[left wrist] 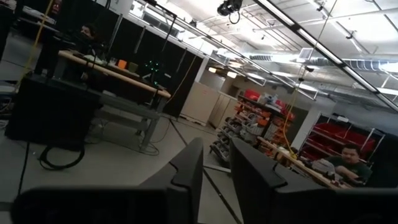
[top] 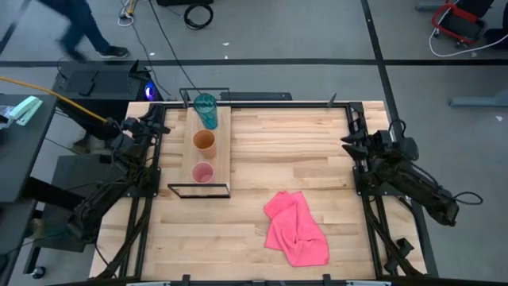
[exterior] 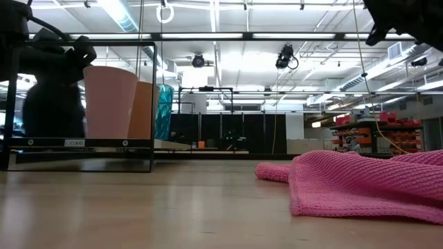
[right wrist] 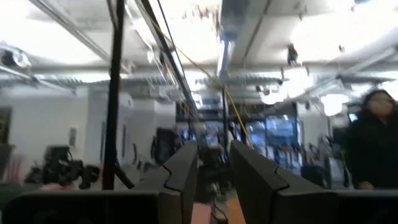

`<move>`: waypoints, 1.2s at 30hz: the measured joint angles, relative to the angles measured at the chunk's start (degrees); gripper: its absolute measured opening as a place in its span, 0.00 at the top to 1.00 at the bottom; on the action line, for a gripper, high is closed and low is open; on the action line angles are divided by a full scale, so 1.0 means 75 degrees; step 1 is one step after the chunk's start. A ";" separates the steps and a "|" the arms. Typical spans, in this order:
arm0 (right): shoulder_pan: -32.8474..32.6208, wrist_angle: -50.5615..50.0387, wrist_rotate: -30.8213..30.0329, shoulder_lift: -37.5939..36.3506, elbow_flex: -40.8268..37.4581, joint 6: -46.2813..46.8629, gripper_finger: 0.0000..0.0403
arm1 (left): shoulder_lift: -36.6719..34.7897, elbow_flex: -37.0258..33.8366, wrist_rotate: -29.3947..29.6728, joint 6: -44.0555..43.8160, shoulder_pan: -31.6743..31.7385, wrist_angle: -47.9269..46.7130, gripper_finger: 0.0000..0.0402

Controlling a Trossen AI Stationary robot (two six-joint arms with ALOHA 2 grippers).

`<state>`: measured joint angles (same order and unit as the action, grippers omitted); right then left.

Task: Stack small to large cups/mugs on shelf
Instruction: Return to Home Position

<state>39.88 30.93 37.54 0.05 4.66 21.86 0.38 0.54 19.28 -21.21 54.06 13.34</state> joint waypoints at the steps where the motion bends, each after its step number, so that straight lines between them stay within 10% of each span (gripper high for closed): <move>1: 0.0000 0.0405 0.0000 0.0000 -0.0169 0.0108 0.74 | 0.0000 0.0000 0.0001 0.0000 0.0000 0.0002 0.78; 36: 0.0015 -0.3550 -0.1833 0.0149 -0.0544 -0.1938 0.74 | -0.0003 -0.0003 -0.0011 0.1320 0.0000 -0.1334 0.77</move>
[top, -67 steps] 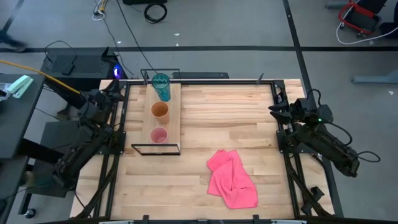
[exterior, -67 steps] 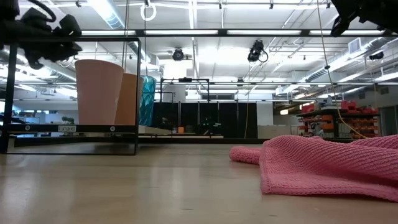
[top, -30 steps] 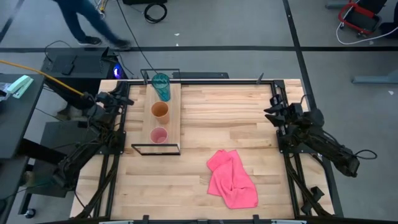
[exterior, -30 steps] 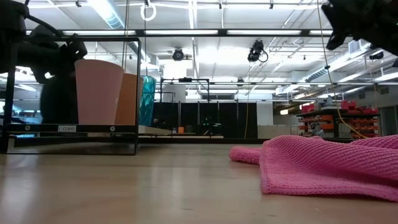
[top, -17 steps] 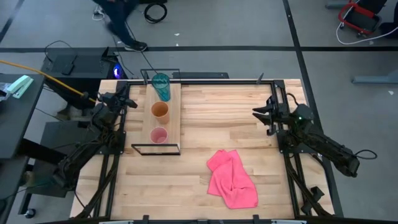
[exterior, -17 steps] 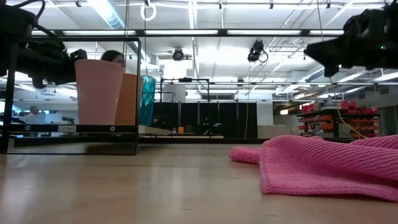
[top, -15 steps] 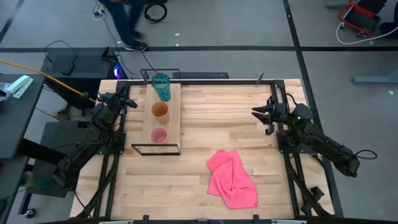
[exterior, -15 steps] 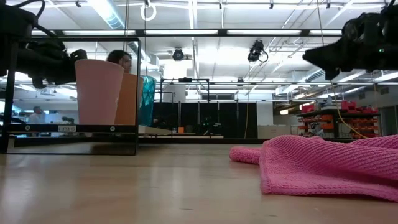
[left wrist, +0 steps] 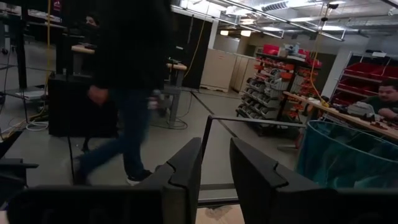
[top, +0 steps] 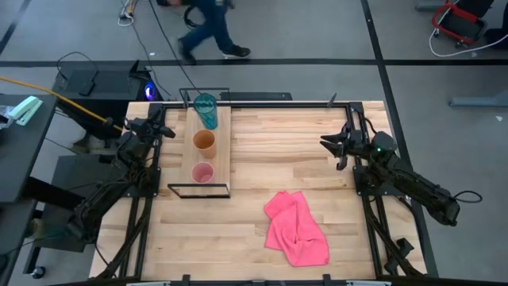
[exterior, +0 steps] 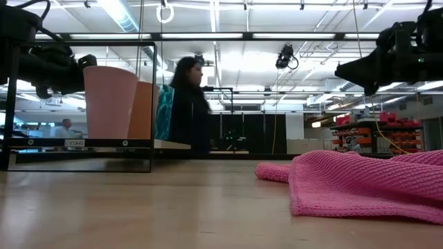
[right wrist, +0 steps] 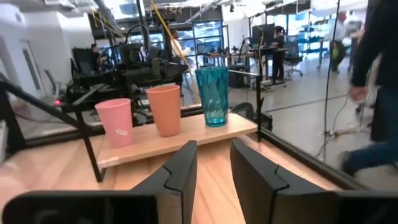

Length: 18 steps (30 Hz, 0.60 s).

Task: Stack small to large cups/mugs on shelf
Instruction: Return to Home Position

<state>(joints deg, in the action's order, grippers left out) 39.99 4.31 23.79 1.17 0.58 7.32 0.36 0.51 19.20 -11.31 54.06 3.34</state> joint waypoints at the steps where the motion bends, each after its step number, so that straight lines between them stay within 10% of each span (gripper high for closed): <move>1: 0.0003 -0.0002 -0.0003 0.0000 0.0000 0.0165 0.74 | 0.0000 0.0000 0.0000 0.0002 0.0000 -0.0004 0.77; 18: 0.0000 0.0001 0.0000 0.0003 0.0000 0.0683 0.74 | 0.0000 -0.0003 0.0005 0.0005 -0.0001 -0.0016 0.77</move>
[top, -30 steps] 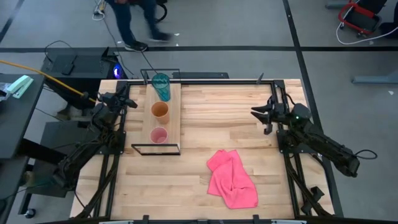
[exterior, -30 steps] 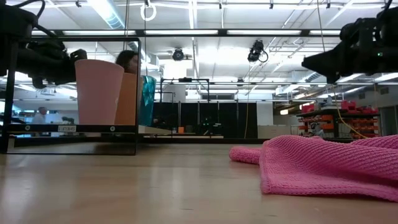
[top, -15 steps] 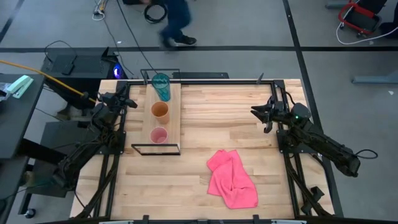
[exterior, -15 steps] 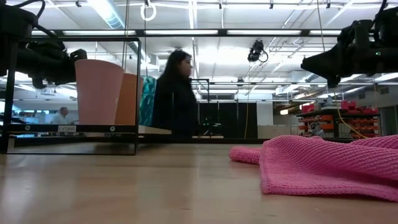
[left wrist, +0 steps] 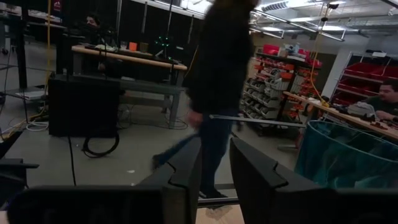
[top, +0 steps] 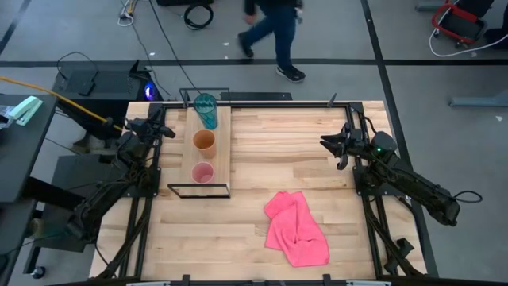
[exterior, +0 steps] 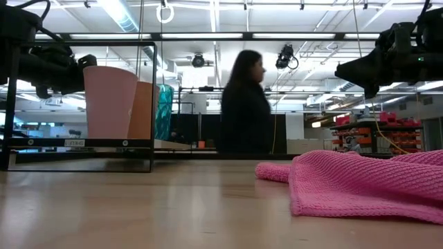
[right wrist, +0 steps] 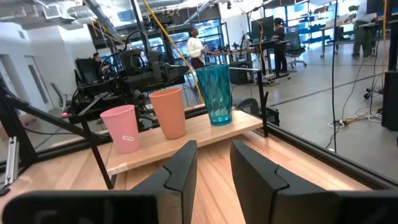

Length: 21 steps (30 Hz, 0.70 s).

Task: Stack small to large cups/mugs on shelf
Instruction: Return to Home Position

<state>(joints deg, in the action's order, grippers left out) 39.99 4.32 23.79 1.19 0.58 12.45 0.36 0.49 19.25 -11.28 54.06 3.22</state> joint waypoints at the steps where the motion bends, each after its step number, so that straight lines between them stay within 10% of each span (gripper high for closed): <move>1: 0.0000 0.0000 -0.0003 0.0000 0.0000 0.0000 0.74 | 0.0000 0.0000 0.0000 0.0001 0.0001 -0.0002 0.77; 21: 0.0002 0.0000 0.0000 0.0000 0.0000 -0.0017 0.74 | 0.0000 -0.0003 0.0000 0.0001 0.0001 -0.0002 0.77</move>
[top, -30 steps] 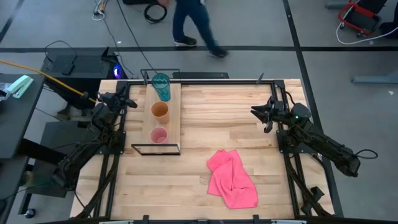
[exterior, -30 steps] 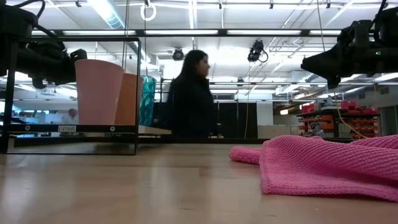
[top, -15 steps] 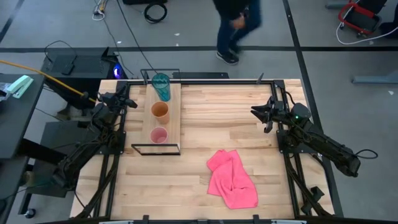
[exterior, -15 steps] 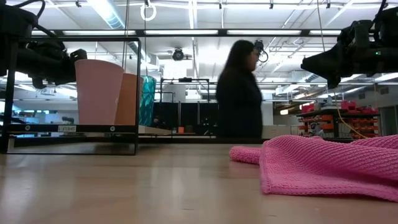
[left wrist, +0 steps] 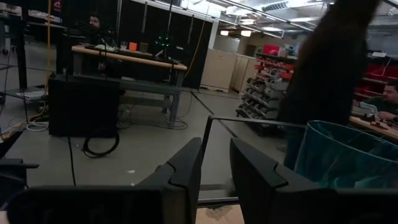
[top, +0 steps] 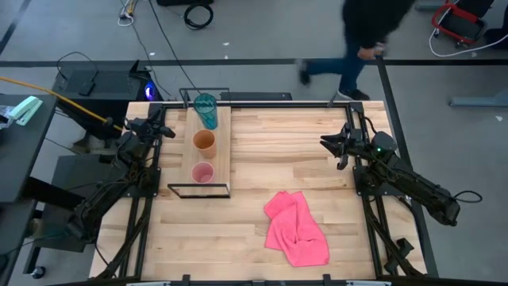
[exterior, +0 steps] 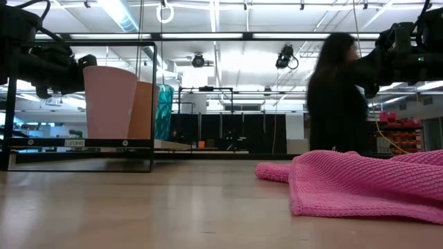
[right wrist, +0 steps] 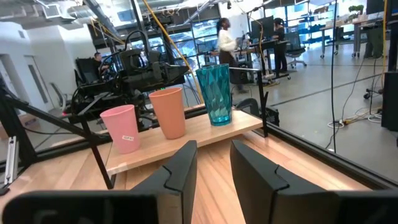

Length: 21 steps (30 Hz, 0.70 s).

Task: Stack small to large cups/mugs on shelf
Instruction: Return to Home Position

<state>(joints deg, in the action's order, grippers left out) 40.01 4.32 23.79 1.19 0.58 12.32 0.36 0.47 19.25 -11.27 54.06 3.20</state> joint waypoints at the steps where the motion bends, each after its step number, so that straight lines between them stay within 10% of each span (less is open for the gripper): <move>1: -0.0001 0.0000 0.0000 0.0000 0.0000 0.0000 0.74 | 0.0000 0.0000 0.0001 -0.0003 0.0000 -0.0001 0.77; 21: 0.0000 0.0002 0.0000 0.0003 0.0000 0.0000 0.74 | 0.0000 0.0000 0.0003 -0.0001 0.0000 -0.0003 0.78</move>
<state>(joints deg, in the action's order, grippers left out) 40.01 4.34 23.79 1.21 0.58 12.32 0.36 0.47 19.27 -11.28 54.06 3.18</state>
